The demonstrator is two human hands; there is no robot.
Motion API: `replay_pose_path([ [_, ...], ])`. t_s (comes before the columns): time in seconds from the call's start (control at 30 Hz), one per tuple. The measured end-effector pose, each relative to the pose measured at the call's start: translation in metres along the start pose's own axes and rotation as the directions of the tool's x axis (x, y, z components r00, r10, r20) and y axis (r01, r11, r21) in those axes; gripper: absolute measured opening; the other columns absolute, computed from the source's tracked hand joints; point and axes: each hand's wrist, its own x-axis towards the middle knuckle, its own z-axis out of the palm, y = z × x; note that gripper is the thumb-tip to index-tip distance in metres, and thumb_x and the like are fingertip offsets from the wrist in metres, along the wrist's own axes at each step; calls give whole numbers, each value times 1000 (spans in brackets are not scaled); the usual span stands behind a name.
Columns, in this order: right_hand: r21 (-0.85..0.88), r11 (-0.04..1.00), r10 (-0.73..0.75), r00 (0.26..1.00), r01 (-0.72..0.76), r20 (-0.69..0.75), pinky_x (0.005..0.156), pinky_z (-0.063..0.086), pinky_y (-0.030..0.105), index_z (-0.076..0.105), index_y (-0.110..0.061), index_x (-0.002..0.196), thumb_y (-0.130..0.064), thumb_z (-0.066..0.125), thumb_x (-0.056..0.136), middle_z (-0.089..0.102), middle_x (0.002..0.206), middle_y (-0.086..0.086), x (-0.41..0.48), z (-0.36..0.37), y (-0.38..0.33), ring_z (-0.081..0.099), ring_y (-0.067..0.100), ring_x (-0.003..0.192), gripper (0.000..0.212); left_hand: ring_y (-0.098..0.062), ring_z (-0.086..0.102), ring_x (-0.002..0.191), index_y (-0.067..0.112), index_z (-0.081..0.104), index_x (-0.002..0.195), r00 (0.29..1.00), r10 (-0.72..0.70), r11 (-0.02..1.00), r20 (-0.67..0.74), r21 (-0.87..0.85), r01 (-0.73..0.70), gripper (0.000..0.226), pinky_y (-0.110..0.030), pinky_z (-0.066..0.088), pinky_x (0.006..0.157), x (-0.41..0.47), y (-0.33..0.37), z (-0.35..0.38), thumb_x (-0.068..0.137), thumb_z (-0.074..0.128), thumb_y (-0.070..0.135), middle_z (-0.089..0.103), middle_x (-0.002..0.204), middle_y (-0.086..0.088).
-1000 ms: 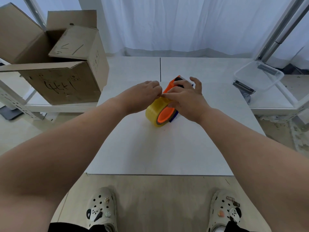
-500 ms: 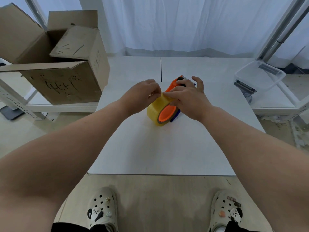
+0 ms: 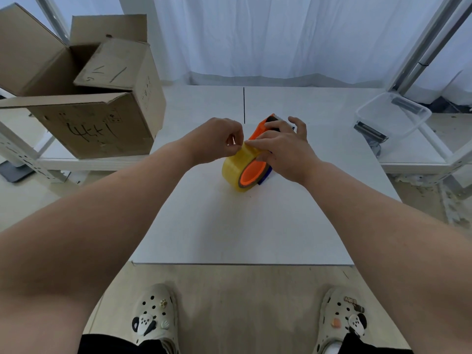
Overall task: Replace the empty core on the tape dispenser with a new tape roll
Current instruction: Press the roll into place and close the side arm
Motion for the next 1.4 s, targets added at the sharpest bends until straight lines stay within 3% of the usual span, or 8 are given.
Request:
replay_pose_path([
  [0.1,11,1000,9,1000,-9,-20,114,-1,47,56,-34,128,-30,53,94,60,129,-10,0,2,0,29,15,140,35,-6,52,70,18,44,100,999,-46,995,19,-89,47,21,-16,42,62,0,2,2,86,60,12,60,88,5],
  [0.3,39,997,67,997,-65,-34,116,0,46,61,-24,115,-32,60,89,52,137,2,0,2,4,30,13,141,28,-10,46,82,15,65,110,997,50,996,55,67,-54,21,-18,35,71,4,0,5,92,56,18,53,96,2],
  [0.43,37,999,38,999,-37,-36,115,-1,47,53,-32,130,-32,56,92,54,136,-3,-3,2,4,28,13,141,38,-20,49,98,16,64,118,991,114,976,72,176,-125,28,-25,35,82,4,1,5,94,52,23,59,106,-7],
  [0.63,48,998,34,999,-35,11,114,-2,49,51,-41,131,-45,49,93,59,130,-17,-5,4,5,24,11,142,39,-32,59,82,10,70,90,938,345,855,-23,420,-304,26,-36,47,67,-5,3,8,91,47,23,66,86,-12],
  [0.77,18,999,27,1000,-27,-2,114,-3,51,55,-43,126,-64,45,86,62,125,-16,-3,1,2,27,12,141,47,-34,57,97,13,64,86,908,407,785,-102,548,-291,13,-43,49,80,-9,0,18,76,72,10,63,103,-13],
  [0.9,-1,1000,28,1000,-28,-13,114,-4,51,59,-41,122,-65,45,84,64,121,-15,-2,1,0,29,12,140,47,-28,48,94,15,55,90,908,401,801,-124,528,-281,22,-39,47,79,-11,-7,25,77,69,6,59,103,-11],
  [1.13,7,1000,15,1000,-15,20,114,-7,53,56,-44,124,-54,54,86,65,118,-13,-2,-2,6,28,11,140,40,-28,55,83,6,58,92,935,353,853,-25,420,-310,9,-33,46,74,-8,-7,24,87,57,0,60,95,-13],
  [1.4,-49,999,12,1000,-12,15,114,-5,50,60,-36,122,-47,52,90,66,117,-11,-1,-2,9,36,15,133,35,-23,54,93,8,57,107,988,146,966,-56,222,-131,19,-24,39,77,-4,-3,21,98,42,14,56,107,-8],
])
